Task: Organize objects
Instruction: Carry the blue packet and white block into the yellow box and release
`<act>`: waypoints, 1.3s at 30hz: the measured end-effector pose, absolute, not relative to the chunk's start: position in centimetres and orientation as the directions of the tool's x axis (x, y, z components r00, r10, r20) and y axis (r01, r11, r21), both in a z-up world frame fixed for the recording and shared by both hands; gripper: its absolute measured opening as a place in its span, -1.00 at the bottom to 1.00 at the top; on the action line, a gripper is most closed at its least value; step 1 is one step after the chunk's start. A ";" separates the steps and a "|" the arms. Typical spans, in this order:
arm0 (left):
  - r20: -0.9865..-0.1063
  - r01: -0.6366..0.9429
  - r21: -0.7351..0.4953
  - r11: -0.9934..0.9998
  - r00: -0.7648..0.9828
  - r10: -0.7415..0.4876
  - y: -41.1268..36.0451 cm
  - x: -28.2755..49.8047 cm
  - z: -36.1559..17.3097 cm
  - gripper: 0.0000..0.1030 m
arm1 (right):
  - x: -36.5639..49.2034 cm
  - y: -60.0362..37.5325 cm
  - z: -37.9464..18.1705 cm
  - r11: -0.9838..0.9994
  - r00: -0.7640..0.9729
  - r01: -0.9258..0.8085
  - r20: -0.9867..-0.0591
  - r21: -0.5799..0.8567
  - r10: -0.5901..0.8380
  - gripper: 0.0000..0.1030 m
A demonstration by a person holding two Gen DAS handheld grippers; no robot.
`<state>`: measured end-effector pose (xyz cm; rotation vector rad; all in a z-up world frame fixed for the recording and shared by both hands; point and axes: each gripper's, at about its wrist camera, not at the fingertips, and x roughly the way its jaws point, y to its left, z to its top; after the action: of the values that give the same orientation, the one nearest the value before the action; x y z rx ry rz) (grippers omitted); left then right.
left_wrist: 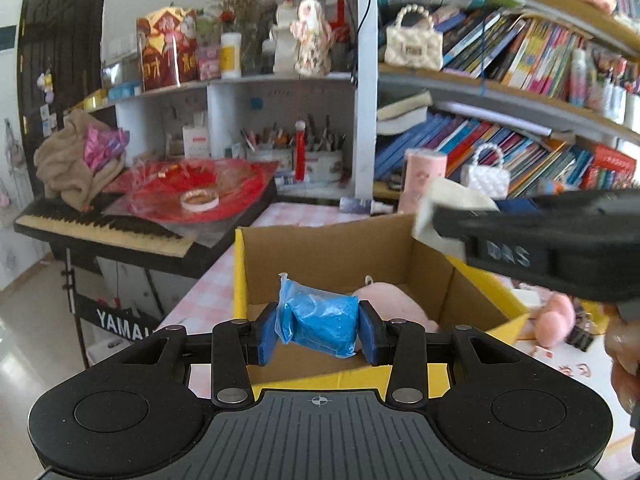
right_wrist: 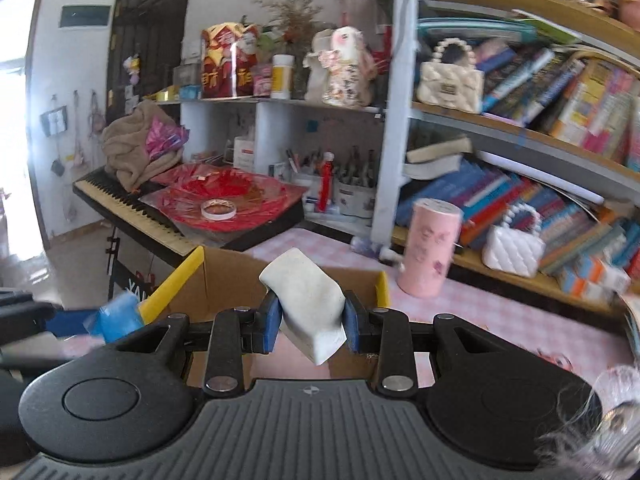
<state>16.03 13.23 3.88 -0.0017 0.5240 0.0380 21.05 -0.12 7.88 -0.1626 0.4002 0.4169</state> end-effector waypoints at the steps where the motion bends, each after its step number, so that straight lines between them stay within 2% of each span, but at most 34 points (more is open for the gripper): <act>1: -0.508 -0.039 0.015 0.999 0.860 0.041 13.1 16.6 3.6 -0.24 | 22.2 0.2 7.7 0.894 0.826 -0.443 -0.420 -0.071 0.376 -0.42; 11: -0.622 -0.078 0.054 0.996 0.777 0.094 11.8 20.7 0.0 -0.24 | 30.2 4.3 4.2 0.773 0.618 -0.634 -0.622 -0.032 0.481 -0.42; 17: -0.626 -0.094 0.024 0.995 0.775 0.088 11.8 21.0 -0.1 -0.22 | 31.6 6.9 1.5 0.685 0.485 -0.727 -0.731 -0.032 0.481 -0.42; 25: -0.635 -0.128 -0.024 0.992 0.768 0.084 12.1 21.0 -0.2 -0.20 | 32.0 7.8 0.7 0.662 0.469 -0.749 -0.738 -0.040 0.485 -0.41; 28: -0.631 -0.134 -0.014 0.991 0.770 0.095 11.9 21.0 -0.1 -0.15 | 32.0 7.7 1.0 0.667 0.478 -0.744 -0.729 -0.039 0.490 -0.33; 30: -0.619 -0.140 0.007 0.990 0.777 0.114 11.6 20.7 0.1 0.15 | 31.8 7.3 1.4 0.676 0.501 -0.736 -0.705 -0.042 0.501 -0.13; 32: -0.595 -0.145 0.010 0.989 0.795 0.122 11.7 20.3 0.5 0.25 | 31.5 6.7 2.0 0.693 0.530 -0.720 -0.677 -0.041 0.511 -0.06; 37: -0.556 -0.159 -0.009 0.987 0.822 0.127 12.2 19.2 1.8 0.39 | 30.6 4.5 4.3 0.758 0.599 -0.652 -0.615 -0.004 0.512 -0.06; 39: -0.536 -0.173 -0.013 0.985 0.832 0.139 12.4 18.6 2.5 0.57 | 29.8 3.4 5.4 0.785 0.633 -0.619 -0.585 0.011 0.507 -0.04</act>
<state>18.57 12.42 2.47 -0.0617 0.5635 0.1658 29.85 3.43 5.36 -0.1984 0.6047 0.6486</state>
